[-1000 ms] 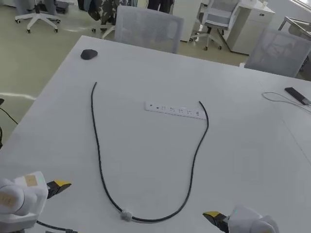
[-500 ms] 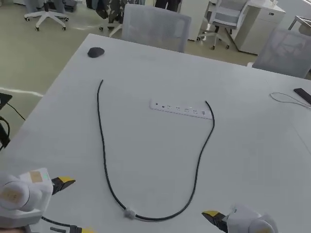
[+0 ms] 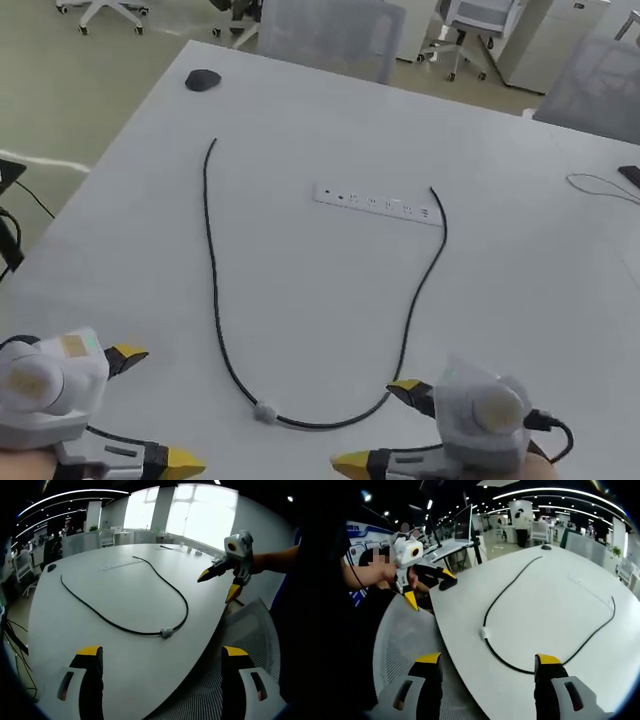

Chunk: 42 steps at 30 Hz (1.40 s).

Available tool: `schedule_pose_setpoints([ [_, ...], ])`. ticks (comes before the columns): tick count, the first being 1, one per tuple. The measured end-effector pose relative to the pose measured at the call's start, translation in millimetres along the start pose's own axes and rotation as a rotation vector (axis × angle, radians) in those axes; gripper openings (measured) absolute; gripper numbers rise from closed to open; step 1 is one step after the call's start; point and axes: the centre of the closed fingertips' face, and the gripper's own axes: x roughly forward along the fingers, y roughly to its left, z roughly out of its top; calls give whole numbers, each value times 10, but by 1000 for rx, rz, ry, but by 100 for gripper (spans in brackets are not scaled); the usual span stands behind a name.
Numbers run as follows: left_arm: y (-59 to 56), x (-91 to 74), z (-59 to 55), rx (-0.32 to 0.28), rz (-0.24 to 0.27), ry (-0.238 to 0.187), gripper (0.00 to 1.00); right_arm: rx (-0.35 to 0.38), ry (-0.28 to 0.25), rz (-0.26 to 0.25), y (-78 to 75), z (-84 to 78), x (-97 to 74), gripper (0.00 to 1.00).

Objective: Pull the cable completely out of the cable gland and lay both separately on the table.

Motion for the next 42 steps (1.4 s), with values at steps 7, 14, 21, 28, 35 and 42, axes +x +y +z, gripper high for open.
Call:
schedule_pose_setpoints([
  [7, -20, 75, -43, -4, -6, 4, 98, -38, 53, 38, 39, 69, 230, 67],
  [14, -19, 89, -73, -13, -7, 4, 98, -69, 100, 49, -22, 101, 419, 59],
  [21, -46, 90, -92, -5, -20, 17, 97, -73, 157, 54, -85, 79, 633, 48],
  [28, -32, 99, -129, -13, -21, 17, 97, -97, 188, 83, -50, 96, 832, 43],
  [35, -22, 138, -164, -21, -26, 15, 96, -95, 233, 105, -10, 70, 1030, 38],
  [42, -6, 161, -191, -23, -33, 22, 94, -111, 274, 126, -3, -1, 1193, 33],
])
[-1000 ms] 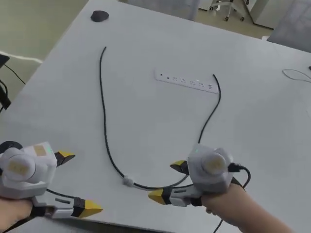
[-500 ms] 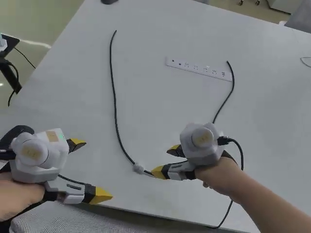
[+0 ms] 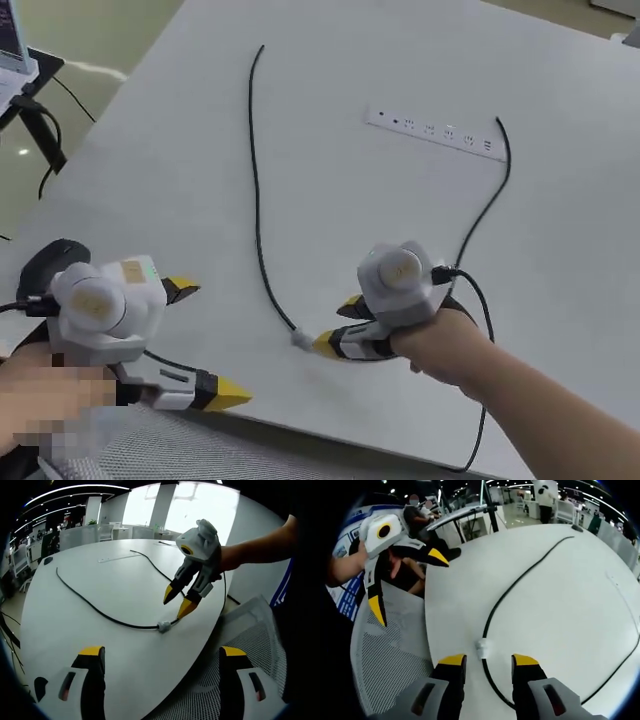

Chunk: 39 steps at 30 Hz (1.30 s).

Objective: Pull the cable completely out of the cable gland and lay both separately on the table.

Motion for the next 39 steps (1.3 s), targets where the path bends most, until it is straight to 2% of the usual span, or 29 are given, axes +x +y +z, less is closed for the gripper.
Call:
schedule_pose_setpoints([
  [5, 4, 22, -24, -9, -3, 2, 94, -13, 40, 18, 7, -60, 111, 27],
  [16, -4, 24, -70, -26, -5, 5, 93, 15, 86, 37, 24, -113, 283, 18],
  [30, -13, -16, -92, -37, 1, 2, 92, 8, 93, 59, 100, -118, 370, 9],
  [36, -23, -29, -113, -41, 0, 3, 91, 3, 94, 49, 89, -105, 376, 8],
  [39, -29, -33, -115, -41, -1, 3, 91, -35, 110, 23, 68, -121, 358, 8],
])
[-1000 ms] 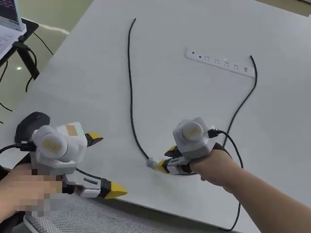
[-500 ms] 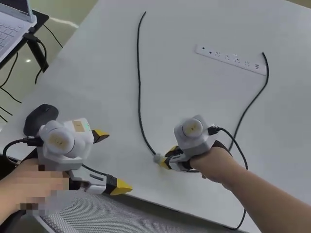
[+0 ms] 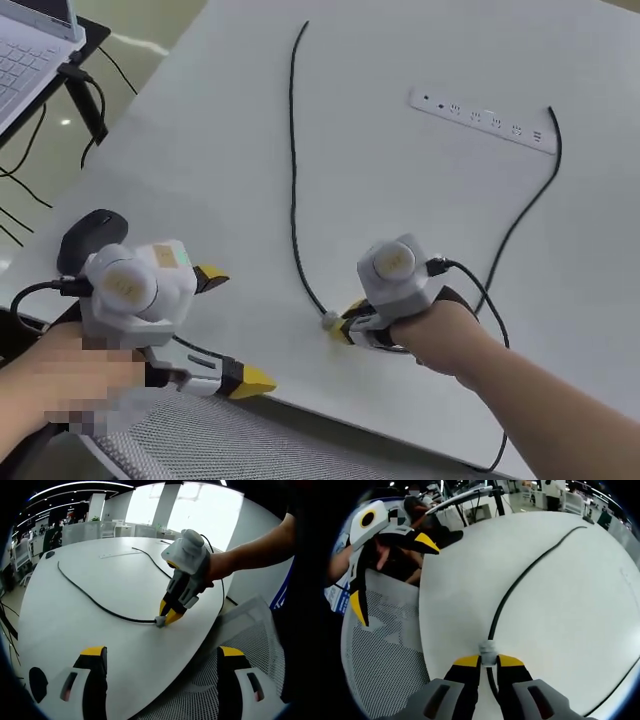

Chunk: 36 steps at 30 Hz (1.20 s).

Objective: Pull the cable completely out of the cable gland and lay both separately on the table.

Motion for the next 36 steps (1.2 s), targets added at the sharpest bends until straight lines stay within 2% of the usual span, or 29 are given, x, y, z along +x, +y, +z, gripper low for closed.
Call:
schedule_pose_setpoints([
  [4, 7, 1, 38, 5, -3, -5, 91, -13, -1, 0, 9, 19, -44, 7],
  [10, 3, 21, 184, 25, -11, -23, 89, -40, -6, 9, 44, 64, -179, 7],
  [16, -44, 68, 360, 63, -33, -37, 90, -74, -33, 19, 139, 161, -416, 7],
  [22, -156, 124, 505, 112, -64, -37, 89, -108, -49, 22, 230, 256, -678, 7],
  [30, -292, 175, 685, 160, -104, -45, 89, -182, -37, 33, 364, 212, -911, 7],
  [36, -365, 220, 817, 185, -128, -59, 86, -198, -45, 46, 443, 227, -1093, 7],
])
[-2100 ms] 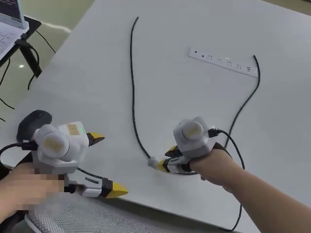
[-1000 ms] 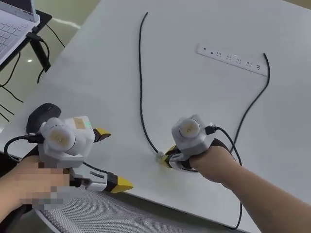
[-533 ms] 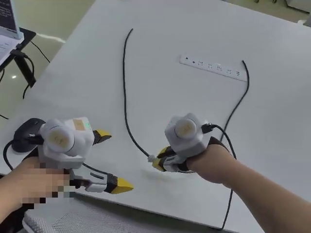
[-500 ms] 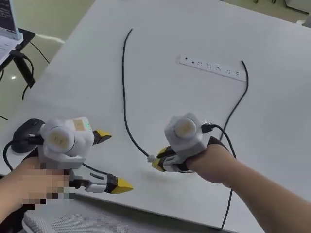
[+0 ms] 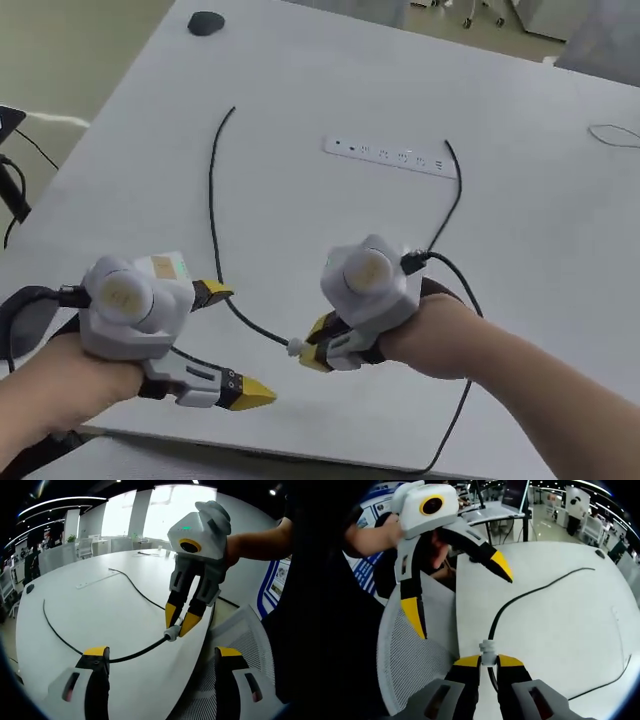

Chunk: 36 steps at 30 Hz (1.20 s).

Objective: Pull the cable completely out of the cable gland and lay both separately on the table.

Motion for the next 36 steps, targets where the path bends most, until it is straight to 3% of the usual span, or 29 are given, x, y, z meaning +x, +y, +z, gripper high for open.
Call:
schedule_pose_setpoints([
  [8, -69, 80, 112, 9, -40, -24, 81, -70, 31, 17, 102, 7, -147, 7],
  [10, -83, 111, 125, 15, -49, -33, 81, -91, 17, 26, 134, 37, -167, 7],
  [14, -105, 186, 96, 34, -71, -28, 77, -128, 41, 29, 168, 16, -187, 7],
  [17, -151, 227, 97, 49, -91, -27, 73, -159, 58, 31, 191, -2, -215, 7],
  [22, -202, 271, 128, 53, -122, -34, 61, -211, 43, 39, 229, 27, -258, 7],
  [36, -300, 263, 199, 48, -180, -75, 43, -246, 45, 26, 248, 1, -276, 7],
])
